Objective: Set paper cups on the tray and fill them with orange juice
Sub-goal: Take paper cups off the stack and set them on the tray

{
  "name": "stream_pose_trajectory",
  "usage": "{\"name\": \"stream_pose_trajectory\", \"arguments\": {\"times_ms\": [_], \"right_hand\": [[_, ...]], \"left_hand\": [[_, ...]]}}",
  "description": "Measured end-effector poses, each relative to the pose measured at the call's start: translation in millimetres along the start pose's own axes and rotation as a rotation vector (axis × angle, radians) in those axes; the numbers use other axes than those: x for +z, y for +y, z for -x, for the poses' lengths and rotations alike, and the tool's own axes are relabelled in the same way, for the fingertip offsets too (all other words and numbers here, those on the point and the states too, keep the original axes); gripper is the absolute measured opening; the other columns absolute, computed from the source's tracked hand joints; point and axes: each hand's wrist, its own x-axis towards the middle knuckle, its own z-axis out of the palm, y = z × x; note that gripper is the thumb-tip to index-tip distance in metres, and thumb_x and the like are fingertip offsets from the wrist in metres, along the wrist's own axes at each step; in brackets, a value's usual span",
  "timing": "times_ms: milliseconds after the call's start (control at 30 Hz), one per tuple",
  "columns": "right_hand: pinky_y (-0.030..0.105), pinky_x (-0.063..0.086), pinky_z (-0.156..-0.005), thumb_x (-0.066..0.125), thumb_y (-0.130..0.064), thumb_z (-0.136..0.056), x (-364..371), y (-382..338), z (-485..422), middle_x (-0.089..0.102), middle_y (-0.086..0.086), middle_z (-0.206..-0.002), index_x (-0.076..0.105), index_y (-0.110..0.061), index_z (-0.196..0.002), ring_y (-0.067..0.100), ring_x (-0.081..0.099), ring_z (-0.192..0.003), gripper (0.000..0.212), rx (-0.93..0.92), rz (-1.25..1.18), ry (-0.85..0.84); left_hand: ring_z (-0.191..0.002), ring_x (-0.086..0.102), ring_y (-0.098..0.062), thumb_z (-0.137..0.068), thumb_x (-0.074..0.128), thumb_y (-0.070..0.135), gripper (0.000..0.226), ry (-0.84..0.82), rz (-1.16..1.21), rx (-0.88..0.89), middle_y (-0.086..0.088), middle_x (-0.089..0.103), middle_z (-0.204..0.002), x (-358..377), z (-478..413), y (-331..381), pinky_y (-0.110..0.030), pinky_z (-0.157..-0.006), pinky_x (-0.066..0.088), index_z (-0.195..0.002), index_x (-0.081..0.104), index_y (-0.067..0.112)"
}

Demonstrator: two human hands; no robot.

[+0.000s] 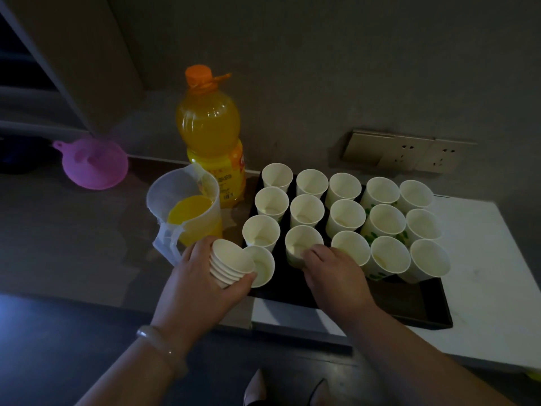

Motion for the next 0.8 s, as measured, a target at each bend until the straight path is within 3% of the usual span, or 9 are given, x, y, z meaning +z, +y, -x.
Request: {"name": "stream_pose_trajectory", "arguments": {"times_ms": [167, 333, 433, 633, 800], "right_hand": [[0.027, 0.037, -0.039, 0.085, -0.002, -0.045, -1, 2, -12, 0.057, 0.004, -0.064, 0.062, -0.015, -0.066, 0.024, 0.053, -0.049, 0.034, 0.006, 0.05, -0.039], [0.026, 0.034, -0.041, 0.084, -0.001, -0.044, -2, 4, -14, 0.056, 0.003, -0.062, 0.059, -0.015, -0.063, 0.023, 0.053, -0.049, 0.035, -0.018, 0.037, -0.038], [0.027, 0.035, -0.043, 0.084, -0.004, -0.05, 0, 5, -10, 0.057, 0.003, -0.067, 0.061, -0.015, -0.07, 0.023, 0.054, -0.052, 0.033, -0.005, 0.005, -0.035], [0.038, 0.053, -0.059, 0.075, -0.022, -0.076, -14, -9, -16, 0.065, 0.004, -0.103, 0.066, -0.013, -0.107, 0.027, 0.062, -0.076, 0.033, -0.017, -0.106, 0.026], [0.037, 0.049, -0.063, 0.065, -0.013, -0.08, -15, -19, -58, 0.066, 0.003, -0.099, 0.069, -0.014, -0.098, 0.029, 0.058, -0.08, 0.019, -0.159, -0.11, -0.12]], "left_hand": [[-0.088, 0.053, -0.007, -0.058, 0.077, 0.055, 0.062, -0.002, -0.006, 0.0, 0.011, 0.053, -0.102, 3, -2, 3, -0.021, -0.067, 0.041, -0.108, 0.049, 0.03], [-0.09, 0.054, -0.009, -0.058, 0.078, 0.054, 0.065, -0.002, -0.016, -0.008, 0.01, 0.054, -0.104, 3, -2, 2, -0.024, -0.071, 0.044, -0.11, 0.051, 0.028], [-0.089, 0.054, -0.009, -0.059, 0.079, 0.054, 0.064, -0.004, -0.016, -0.003, 0.01, 0.054, -0.104, 3, -2, 3, -0.022, -0.069, 0.042, -0.111, 0.05, 0.029], [-0.089, 0.053, -0.007, -0.059, 0.079, 0.055, 0.064, -0.009, -0.021, 0.001, 0.011, 0.053, -0.103, 3, -2, 3, -0.02, -0.068, 0.042, -0.11, 0.048, 0.031], [-0.089, 0.052, -0.005, -0.06, 0.081, 0.05, 0.06, -0.012, -0.002, -0.001, 0.014, 0.052, -0.103, 5, 1, 7, -0.015, -0.066, 0.039, -0.106, 0.044, 0.037]]}}
